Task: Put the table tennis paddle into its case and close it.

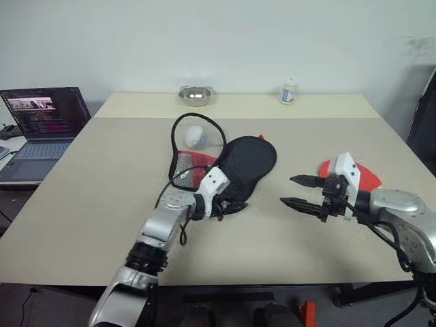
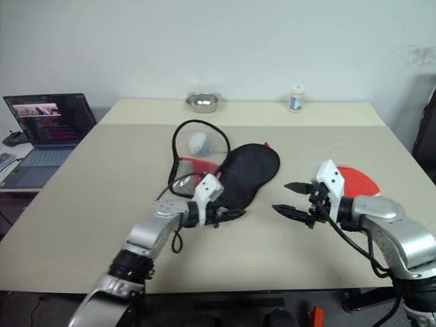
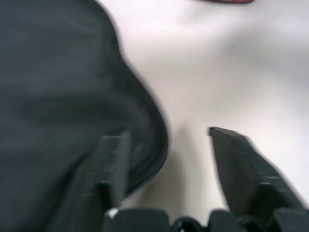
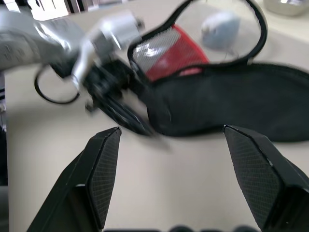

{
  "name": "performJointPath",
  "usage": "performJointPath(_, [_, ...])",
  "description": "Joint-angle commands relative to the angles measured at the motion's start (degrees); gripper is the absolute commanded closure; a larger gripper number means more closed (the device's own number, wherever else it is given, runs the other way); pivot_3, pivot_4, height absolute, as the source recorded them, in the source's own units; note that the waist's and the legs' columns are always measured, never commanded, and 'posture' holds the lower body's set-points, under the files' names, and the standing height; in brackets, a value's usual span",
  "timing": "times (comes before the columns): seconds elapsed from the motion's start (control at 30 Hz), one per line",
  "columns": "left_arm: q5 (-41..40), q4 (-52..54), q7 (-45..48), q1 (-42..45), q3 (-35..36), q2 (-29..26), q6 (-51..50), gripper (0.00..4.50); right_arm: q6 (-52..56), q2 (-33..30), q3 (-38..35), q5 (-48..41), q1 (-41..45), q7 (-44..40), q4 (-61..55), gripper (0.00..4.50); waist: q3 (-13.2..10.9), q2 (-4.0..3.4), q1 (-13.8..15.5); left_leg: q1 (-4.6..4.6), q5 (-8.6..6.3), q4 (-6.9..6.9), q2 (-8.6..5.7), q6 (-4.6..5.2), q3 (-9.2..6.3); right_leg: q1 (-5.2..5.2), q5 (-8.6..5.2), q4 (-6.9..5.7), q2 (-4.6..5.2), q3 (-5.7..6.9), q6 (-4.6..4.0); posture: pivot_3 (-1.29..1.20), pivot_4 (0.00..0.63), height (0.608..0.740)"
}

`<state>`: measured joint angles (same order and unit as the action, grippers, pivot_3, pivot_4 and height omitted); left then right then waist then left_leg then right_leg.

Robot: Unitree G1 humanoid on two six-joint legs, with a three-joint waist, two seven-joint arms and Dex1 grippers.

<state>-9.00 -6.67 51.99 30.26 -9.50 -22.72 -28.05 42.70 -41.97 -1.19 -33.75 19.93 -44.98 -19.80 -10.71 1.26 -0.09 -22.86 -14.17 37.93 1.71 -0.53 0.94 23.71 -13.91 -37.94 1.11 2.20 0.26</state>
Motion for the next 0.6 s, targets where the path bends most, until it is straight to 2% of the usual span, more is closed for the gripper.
performJointPath(0.03, [-4.78,6.27,3.73,-1.59,5.14,-4.43,1.1,1.32,5.0,1.97,0.46,-0.56,3.16,3.47,0.69,0.79,0.0,0.0,-0.05,0.0,0.0,0.01,0.01,0.0,0.01,0.01,0.0,0.0,0.01,-0.01,0.0,0.0,0.15,0.74])
performJointPath(0.17, [-8.37,6.88,8.2,-4.41,10.48,-10.73,4.95,1.32,6.57,7.27,4.55,2.67,6.63,7.42,5.22,0.79,0.0,0.0,-0.15,-0.01,0.0,-0.02,0.05,0.0,0.03,0.05,-0.02,0.0,0.02,-0.03,-0.04,0.0,0.15,0.74])
performJointPath(0.4, [-13.63,10.28,14.1,-9.23,16.35,-19.85,4.31,1.32,5.89,16.93,9.06,10.76,13.43,14.98,18.51,0.79,0.0,0.01,-0.02,-0.17,0.0,-0.05,0.02,0.0,0.16,0.31,-0.04,-0.06,0.03,-0.13,-0.11,0.0,0.15,0.74])
performJointPath(0.6, [-13.95,9.43,11.56,-8.55,18.03,-21.39,4.32,1.32,3.17,22.41,10.55,15.56,17.56,16.74,27.54,0.79,-0.01,0.01,0.09,-0.21,0.0,-0.04,-0.01,0.0,0.18,0.35,-0.04,-0.07,0.06,-0.13,-0.1,0.0,0.15,0.74])
